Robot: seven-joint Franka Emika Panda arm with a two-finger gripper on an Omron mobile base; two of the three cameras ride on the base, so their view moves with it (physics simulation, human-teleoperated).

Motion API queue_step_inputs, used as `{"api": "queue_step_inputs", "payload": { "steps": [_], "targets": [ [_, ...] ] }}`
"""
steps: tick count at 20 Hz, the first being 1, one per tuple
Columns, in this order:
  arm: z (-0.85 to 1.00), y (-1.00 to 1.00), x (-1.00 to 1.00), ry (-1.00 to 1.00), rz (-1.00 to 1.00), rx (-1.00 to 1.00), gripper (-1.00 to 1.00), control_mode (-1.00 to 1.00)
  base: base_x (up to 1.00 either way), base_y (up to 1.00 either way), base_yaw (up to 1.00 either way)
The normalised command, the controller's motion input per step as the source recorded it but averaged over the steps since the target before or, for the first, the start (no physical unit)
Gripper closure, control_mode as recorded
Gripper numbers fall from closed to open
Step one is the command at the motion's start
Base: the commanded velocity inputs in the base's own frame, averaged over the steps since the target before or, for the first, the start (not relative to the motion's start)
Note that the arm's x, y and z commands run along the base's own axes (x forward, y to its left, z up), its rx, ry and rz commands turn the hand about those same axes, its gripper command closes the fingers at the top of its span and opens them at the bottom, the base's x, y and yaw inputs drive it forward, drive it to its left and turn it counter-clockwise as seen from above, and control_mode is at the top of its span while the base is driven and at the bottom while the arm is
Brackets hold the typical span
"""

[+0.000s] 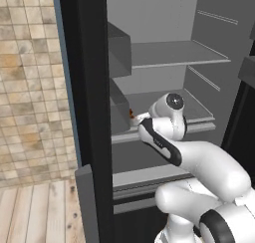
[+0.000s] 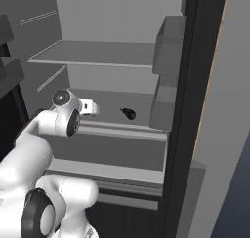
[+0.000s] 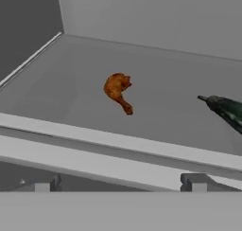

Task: Place one eggplant and one chicken drumstick in each tupperware on the nearby counter, to pack two identical lunches.

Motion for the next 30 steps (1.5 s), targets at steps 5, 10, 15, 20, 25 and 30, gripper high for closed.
{"api": "queue_step_inputs", "payload": {
  "steps": [5, 10, 15, 20, 25, 30],
  "targets": [
    [0.00, 0.03, 0.24, 0.01, 0.00, -0.02, -1.00, -1.00, 0.00, 0.00, 0.00],
    [0.00, 0.00, 0.20, 0.02, 0.00, 0.00, -1.00, -1.00, 0.00, 0.00, 0.00],
    [-0.09, 0.00, 0.20, 0.01, 0.00, 0.00, -1.00, -1.00, 0.00, 0.00, 0.00],
    [-0.13, 0.00, 0.25, 0.07, 0.00, 0.00, -1.00, -1.00, 0.00, 0.00, 0.00],
    [-0.19, 0.00, 0.26, 0.04, 0.00, 0.00, -1.00, -1.00, 0.00, 0.00, 0.00],
    [-0.20, 0.00, 0.27, 0.02, 0.01, 0.00, -1.00, -1.00, 0.00, 0.00, 0.00]
  ]
}}
